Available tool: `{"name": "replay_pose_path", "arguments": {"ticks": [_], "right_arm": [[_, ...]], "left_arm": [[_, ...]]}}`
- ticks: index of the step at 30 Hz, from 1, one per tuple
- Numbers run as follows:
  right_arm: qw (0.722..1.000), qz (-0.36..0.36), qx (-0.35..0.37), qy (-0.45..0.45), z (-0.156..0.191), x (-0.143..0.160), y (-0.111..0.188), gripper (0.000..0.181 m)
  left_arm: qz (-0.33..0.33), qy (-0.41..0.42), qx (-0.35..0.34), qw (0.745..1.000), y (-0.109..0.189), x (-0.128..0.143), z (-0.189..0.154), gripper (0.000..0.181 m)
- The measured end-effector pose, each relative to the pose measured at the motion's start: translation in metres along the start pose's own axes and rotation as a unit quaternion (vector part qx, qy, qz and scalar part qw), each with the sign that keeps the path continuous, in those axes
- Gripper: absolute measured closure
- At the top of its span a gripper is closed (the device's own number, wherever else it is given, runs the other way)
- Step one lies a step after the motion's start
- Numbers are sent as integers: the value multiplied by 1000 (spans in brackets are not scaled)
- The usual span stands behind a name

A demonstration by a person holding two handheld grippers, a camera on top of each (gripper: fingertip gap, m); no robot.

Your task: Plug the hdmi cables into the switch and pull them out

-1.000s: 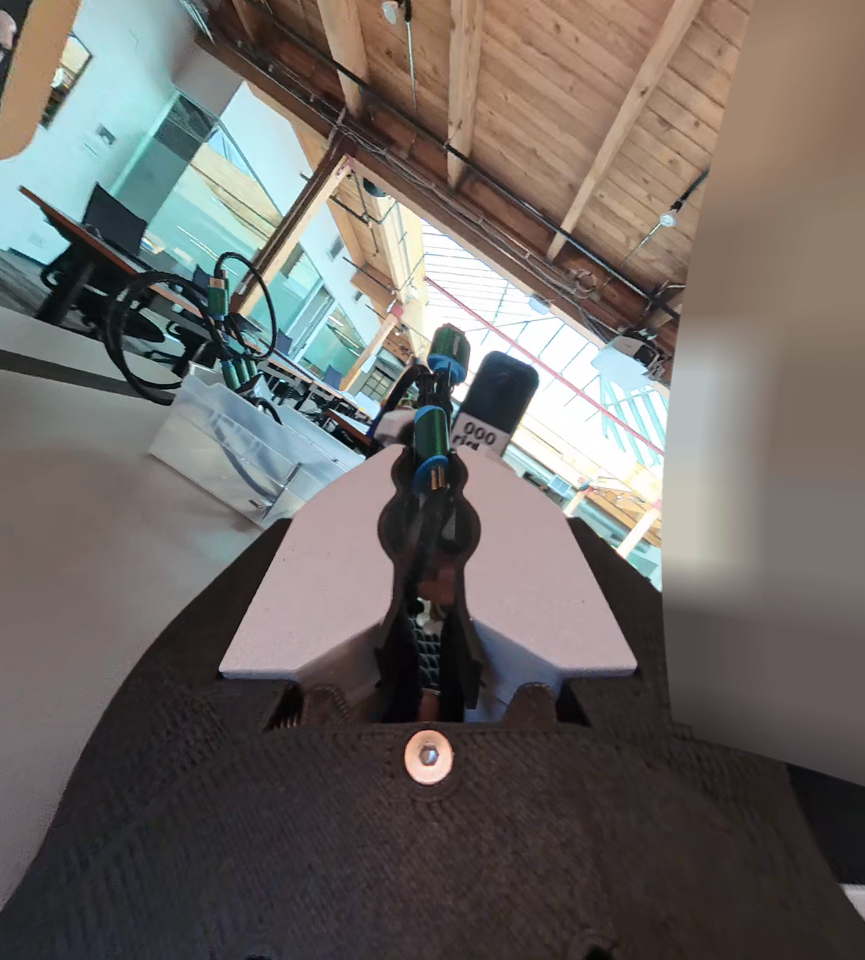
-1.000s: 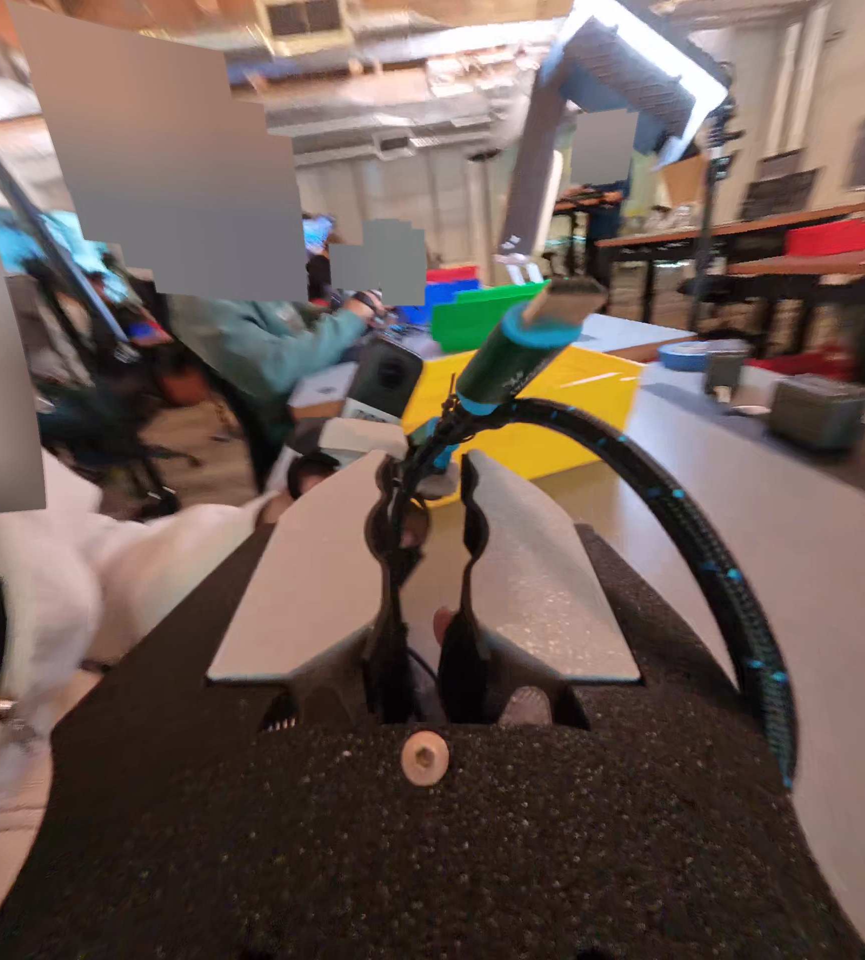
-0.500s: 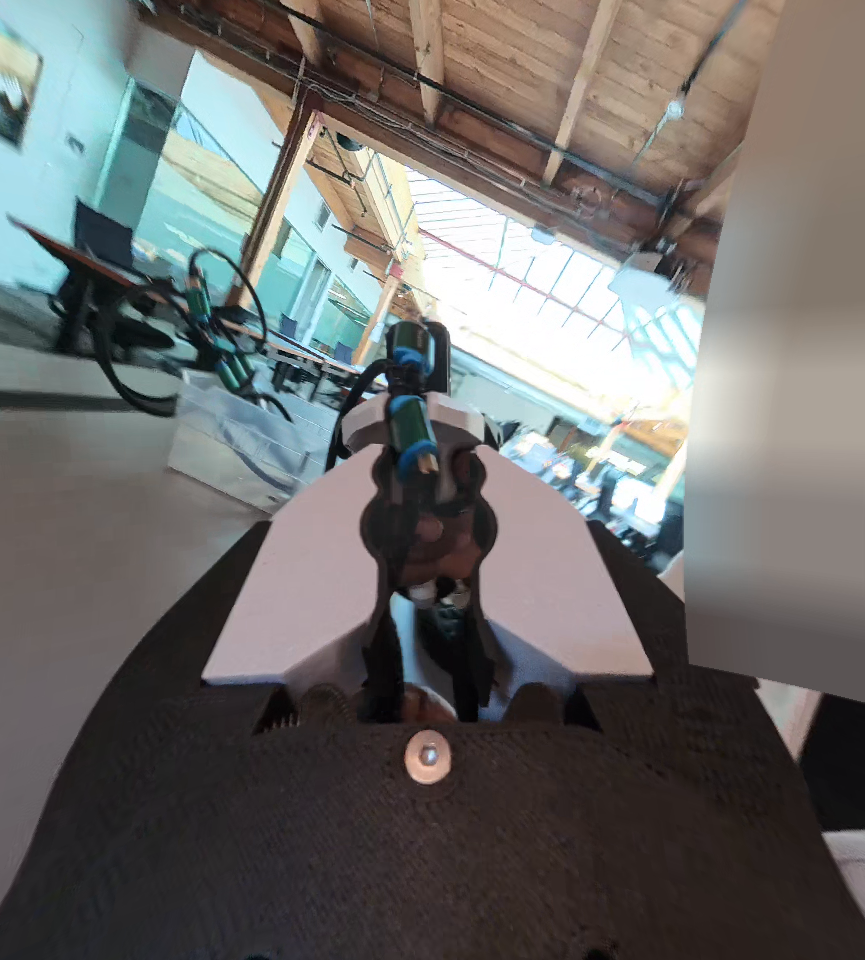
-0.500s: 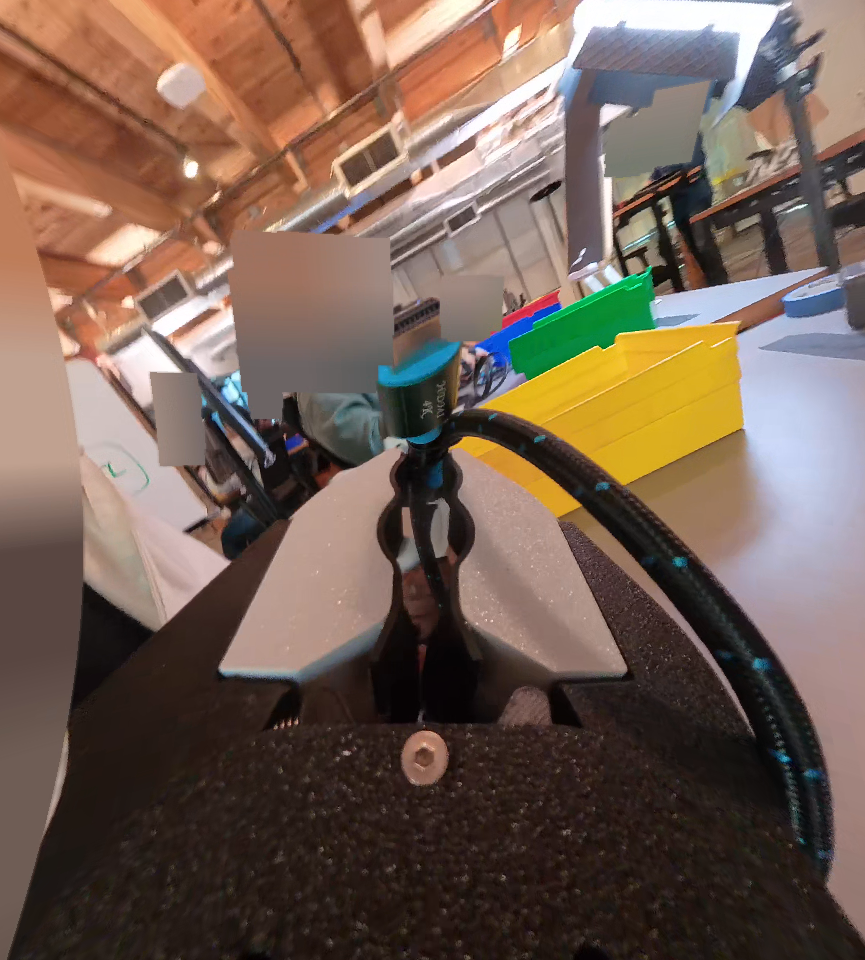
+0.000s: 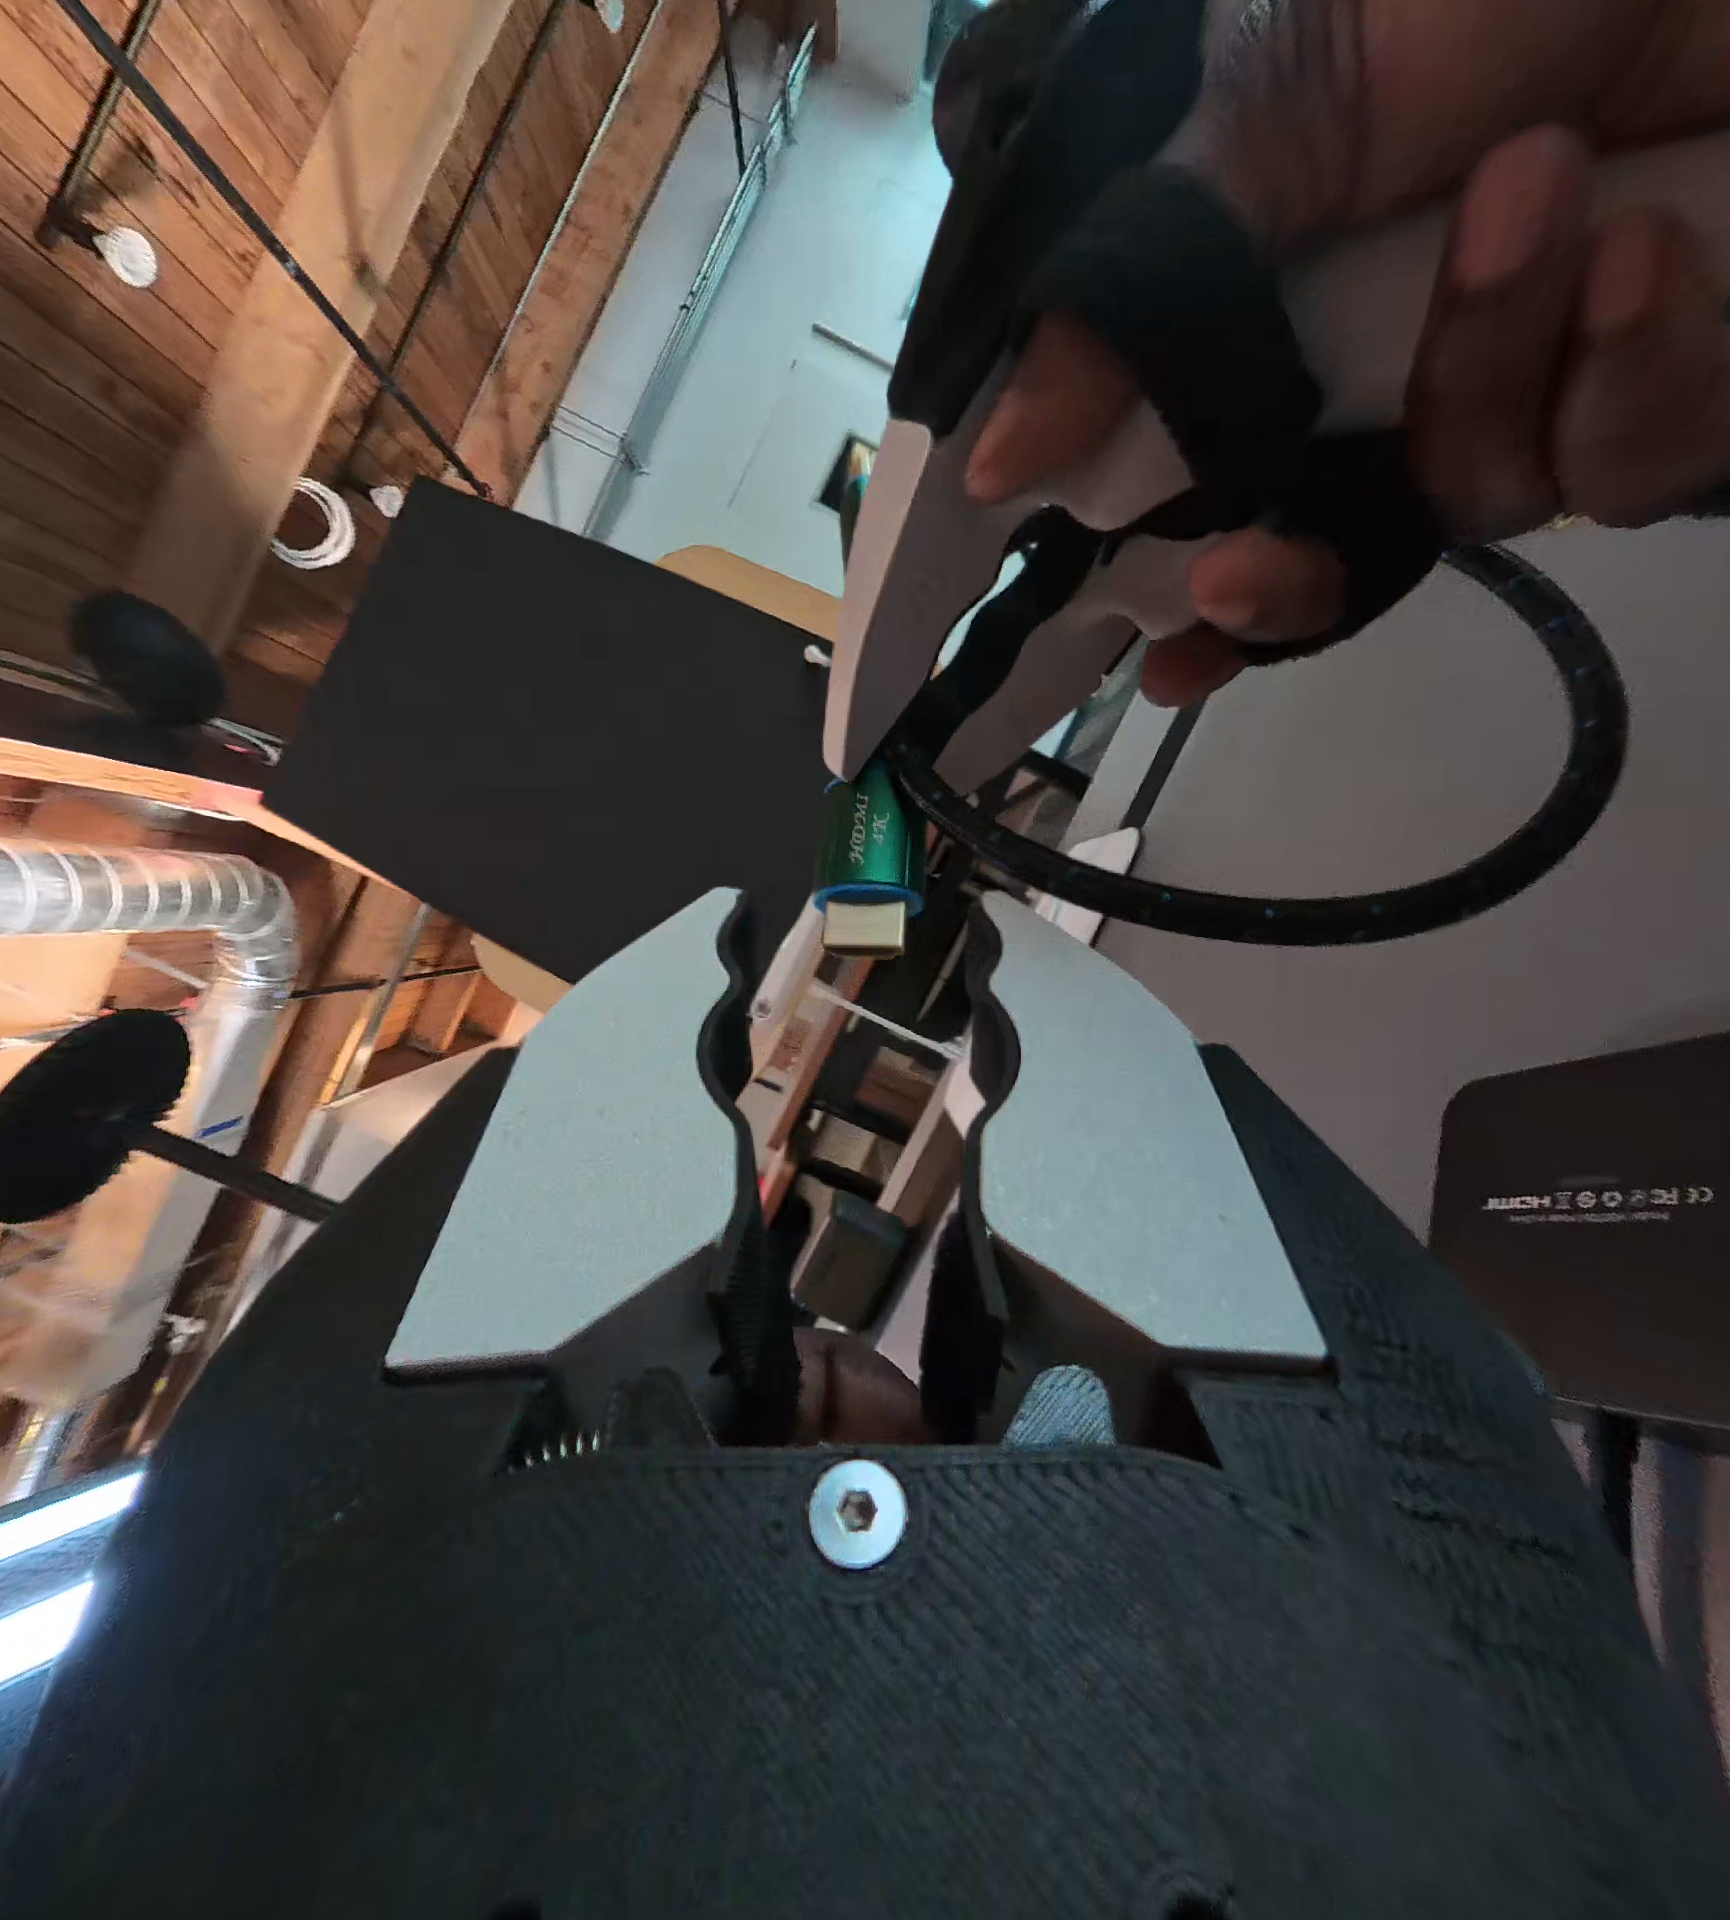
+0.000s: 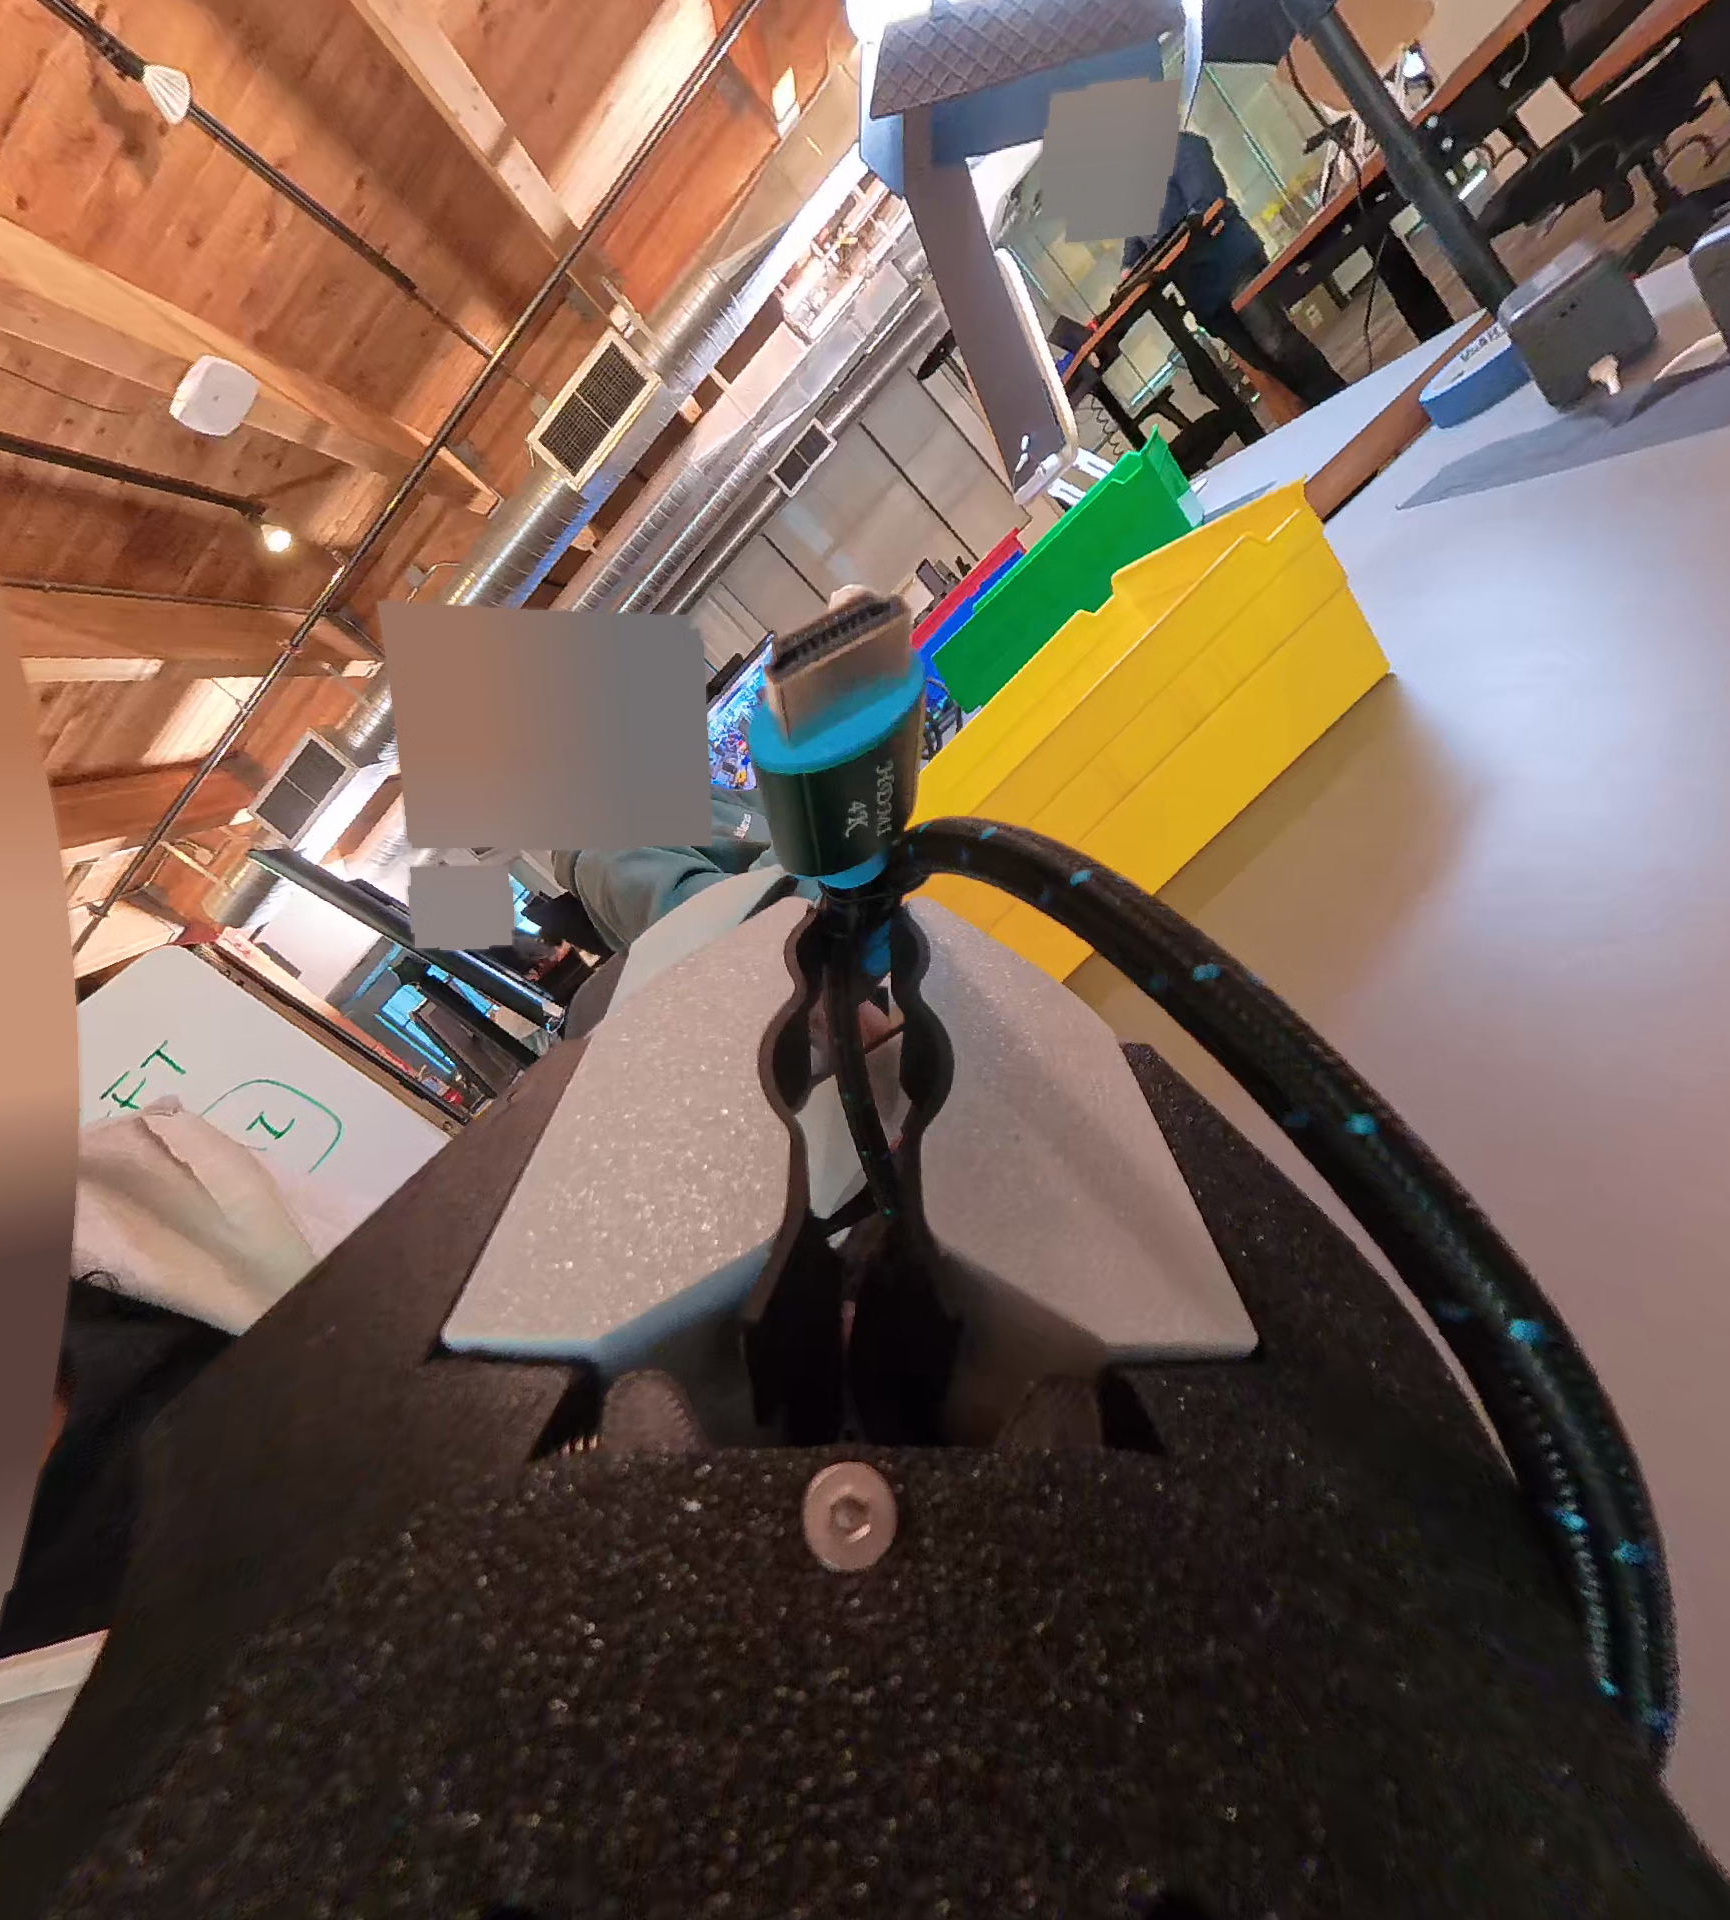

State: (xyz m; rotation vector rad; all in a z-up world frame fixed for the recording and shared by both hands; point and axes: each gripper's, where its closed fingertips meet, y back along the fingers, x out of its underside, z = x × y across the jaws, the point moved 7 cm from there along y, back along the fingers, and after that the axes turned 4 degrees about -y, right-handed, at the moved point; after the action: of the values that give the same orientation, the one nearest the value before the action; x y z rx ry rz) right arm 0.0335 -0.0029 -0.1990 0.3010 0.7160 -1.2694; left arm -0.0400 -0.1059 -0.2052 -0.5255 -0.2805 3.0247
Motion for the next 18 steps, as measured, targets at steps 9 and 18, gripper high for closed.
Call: {"name": "replay_pose_path", "arguments": {"ticks": [9, 18], "right_arm": [[999, 23, 9, 23, 3, 6, -8, 168], [911, 7, -173, 374, 113, -25, 44, 145]], "left_arm": [[35, 57, 22, 998, -2, 2, 2, 160], [-53, 447, 14, 893, 8, 31, 41, 161]]}}
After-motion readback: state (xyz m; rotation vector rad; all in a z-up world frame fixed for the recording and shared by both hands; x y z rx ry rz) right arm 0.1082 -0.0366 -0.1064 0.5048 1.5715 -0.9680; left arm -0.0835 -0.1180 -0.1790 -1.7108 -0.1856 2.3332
